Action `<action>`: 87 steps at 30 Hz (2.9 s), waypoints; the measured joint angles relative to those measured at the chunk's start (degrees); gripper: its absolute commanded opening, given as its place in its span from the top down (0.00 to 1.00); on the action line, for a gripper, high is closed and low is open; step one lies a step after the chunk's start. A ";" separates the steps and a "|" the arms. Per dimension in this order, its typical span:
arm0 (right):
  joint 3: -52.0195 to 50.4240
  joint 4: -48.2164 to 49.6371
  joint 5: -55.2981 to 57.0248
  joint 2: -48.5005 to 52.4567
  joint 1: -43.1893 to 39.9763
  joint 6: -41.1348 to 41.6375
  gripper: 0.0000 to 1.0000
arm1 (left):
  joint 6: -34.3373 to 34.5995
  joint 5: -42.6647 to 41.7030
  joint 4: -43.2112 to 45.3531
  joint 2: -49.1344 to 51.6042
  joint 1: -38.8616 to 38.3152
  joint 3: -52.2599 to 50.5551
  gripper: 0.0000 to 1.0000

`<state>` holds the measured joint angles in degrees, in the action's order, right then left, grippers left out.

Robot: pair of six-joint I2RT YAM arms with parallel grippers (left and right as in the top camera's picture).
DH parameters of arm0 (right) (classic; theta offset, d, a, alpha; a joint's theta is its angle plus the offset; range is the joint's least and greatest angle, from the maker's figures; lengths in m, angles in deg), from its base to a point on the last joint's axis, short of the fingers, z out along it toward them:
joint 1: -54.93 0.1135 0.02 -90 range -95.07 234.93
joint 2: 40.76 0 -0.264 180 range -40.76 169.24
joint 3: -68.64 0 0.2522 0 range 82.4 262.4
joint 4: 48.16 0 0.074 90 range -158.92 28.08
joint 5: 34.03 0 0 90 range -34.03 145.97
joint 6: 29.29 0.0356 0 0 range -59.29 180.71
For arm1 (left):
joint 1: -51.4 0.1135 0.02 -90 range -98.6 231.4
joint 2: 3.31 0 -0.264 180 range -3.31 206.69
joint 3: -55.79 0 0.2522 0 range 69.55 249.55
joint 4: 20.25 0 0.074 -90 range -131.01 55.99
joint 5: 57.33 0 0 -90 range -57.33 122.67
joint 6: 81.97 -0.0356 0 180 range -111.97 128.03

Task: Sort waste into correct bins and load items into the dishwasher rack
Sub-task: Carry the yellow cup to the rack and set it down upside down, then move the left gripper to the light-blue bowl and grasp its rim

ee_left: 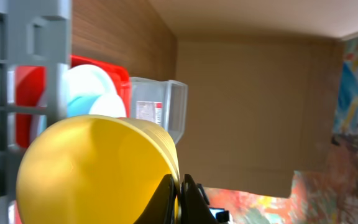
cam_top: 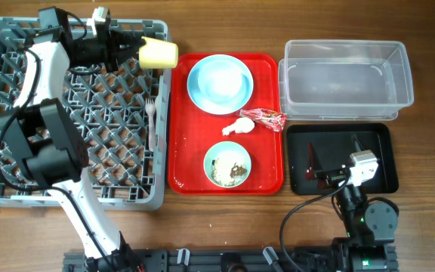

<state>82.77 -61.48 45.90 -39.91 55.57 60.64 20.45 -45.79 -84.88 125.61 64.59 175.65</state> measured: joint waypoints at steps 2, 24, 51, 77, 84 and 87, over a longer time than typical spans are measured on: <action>0.00 -0.02 0.00 0.00 0.00 0.00 0.00 | -0.22 1.29 -0.13 0.22 0.00 -0.09 0.96; 0.00 0.00 0.00 0.00 0.00 0.00 0.00 | -0.59 23.65 -1.42 -0.15 1.18 -4.37 0.49; 0.00 -0.02 0.00 0.00 0.00 0.00 0.00 | 2.91 73.24 -0.79 -20.44 -41.03 -2.45 0.72; 0.00 -0.02 0.00 0.00 0.00 0.00 0.00 | 3.15 78.62 11.45 -0.50 -47.91 -2.69 0.88; 0.00 -0.02 0.00 0.00 0.00 0.00 0.00 | 2.93 80.11 10.21 -0.70 -47.91 -2.64 0.96; 0.00 0.02 0.02 0.00 0.00 0.00 0.00 | 3.13 76.96 4.02 -8.55 -46.77 -2.86 0.96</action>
<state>82.77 -61.45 45.93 -39.91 55.57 60.64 23.58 31.17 -80.86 117.06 17.81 172.79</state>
